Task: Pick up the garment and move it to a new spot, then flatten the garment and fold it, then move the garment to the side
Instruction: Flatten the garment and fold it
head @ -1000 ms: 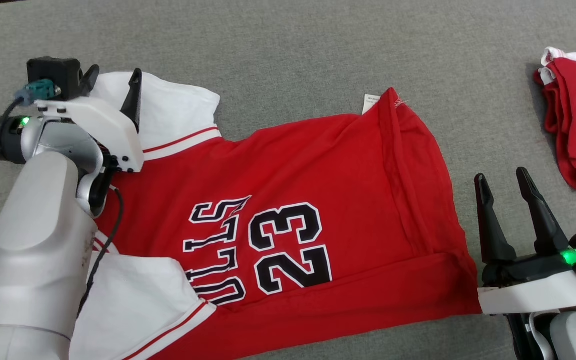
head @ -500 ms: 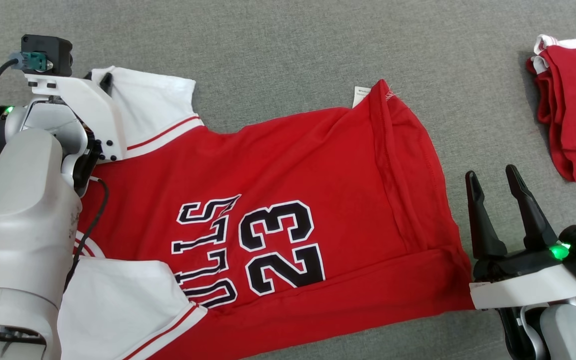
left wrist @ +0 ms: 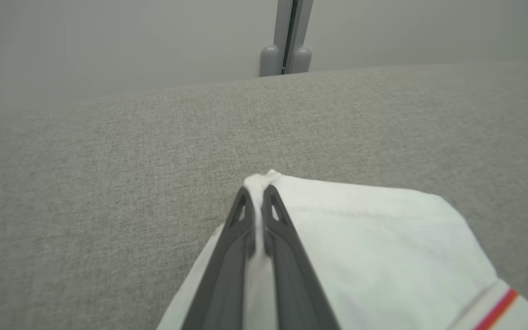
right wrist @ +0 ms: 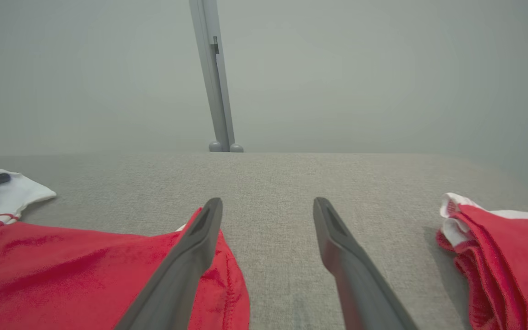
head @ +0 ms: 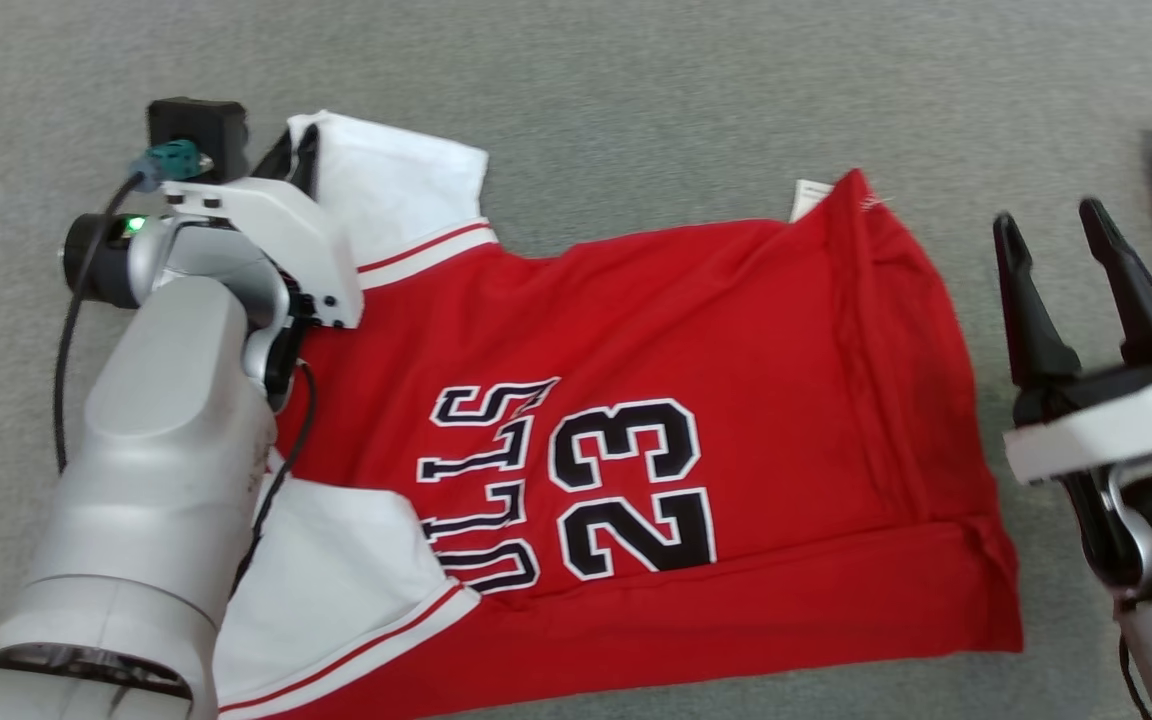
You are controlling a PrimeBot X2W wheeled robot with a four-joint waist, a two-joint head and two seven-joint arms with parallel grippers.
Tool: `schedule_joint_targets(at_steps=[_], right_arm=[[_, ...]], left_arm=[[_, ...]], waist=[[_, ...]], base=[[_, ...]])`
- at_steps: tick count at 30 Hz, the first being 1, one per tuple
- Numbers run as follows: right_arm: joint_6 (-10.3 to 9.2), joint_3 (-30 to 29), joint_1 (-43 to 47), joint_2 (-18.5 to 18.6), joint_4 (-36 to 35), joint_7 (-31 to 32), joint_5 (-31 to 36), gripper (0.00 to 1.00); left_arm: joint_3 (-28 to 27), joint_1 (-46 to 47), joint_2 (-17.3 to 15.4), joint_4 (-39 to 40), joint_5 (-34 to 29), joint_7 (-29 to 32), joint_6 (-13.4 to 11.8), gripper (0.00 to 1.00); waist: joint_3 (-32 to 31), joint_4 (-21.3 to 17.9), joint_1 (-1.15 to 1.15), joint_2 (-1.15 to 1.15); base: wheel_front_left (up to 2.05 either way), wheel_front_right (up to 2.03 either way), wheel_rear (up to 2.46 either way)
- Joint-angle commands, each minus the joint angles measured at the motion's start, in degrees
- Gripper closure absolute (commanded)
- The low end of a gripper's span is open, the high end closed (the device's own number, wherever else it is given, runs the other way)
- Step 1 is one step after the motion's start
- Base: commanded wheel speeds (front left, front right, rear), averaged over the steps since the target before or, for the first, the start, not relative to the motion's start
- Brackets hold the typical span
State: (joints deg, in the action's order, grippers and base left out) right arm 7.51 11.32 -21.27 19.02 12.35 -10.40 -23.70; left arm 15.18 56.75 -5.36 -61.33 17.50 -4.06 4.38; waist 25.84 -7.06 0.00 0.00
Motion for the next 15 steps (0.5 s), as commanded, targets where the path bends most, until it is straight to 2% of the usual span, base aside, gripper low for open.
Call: schedule_joint_targets(at_steps=[1,10,15], right_arm=[[-0.05,1.6,-2.8,0.7,1.2,0.8,-0.7,0.00],[-0.05,13.3,-15.1,4.2,14.2,8.5,-4.0,0.00],[-0.05,15.3,-16.8,6.5,17.5,12.4,-6.9,0.00]], left_arm=[[0.5,-0.2,0.5,0.2,0.3,-1.1,0.3,1.00],[4.1,1.0,2.3,0.0,2.7,-4.6,1.1,1.00],[7.8,0.3,2.3,1.6,6.4,-5.3,1.1,1.00]], waist=[[0.8,2.8,0.00,0.00],[1.6,7.4,0.00,0.00],[1.2,7.9,0.00,0.00]], base=[[0.00,0.00,0.00],[0.00,0.00,0.00],[0.00,0.00,0.00]])
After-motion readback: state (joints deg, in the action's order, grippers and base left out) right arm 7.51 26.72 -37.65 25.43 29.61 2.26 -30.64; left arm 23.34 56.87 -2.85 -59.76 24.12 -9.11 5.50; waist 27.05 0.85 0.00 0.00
